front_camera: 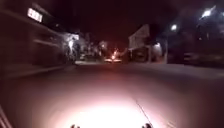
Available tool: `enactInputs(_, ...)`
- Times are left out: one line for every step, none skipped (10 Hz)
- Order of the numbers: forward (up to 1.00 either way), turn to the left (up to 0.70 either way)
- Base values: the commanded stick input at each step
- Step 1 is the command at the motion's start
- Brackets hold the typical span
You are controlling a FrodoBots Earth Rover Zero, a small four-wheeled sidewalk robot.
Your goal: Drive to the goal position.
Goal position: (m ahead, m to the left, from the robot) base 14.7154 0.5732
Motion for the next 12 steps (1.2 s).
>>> enactInputs(0.85,0.0)
enactInputs(0.85,0.0)
enactInputs(0.85,0.0)
enactInputs(0.85,0.0)
enactInputs(0.85,0.0)
enactInputs(0.85,0.0)
enactInputs(0.85,0.0)
enactInputs(0.85,0.0)
enactInputs(0.85,0.0)
enactInputs(0.85,0.0)
enactInputs(0.85,0.0)
enactInputs(0.85,0.0)
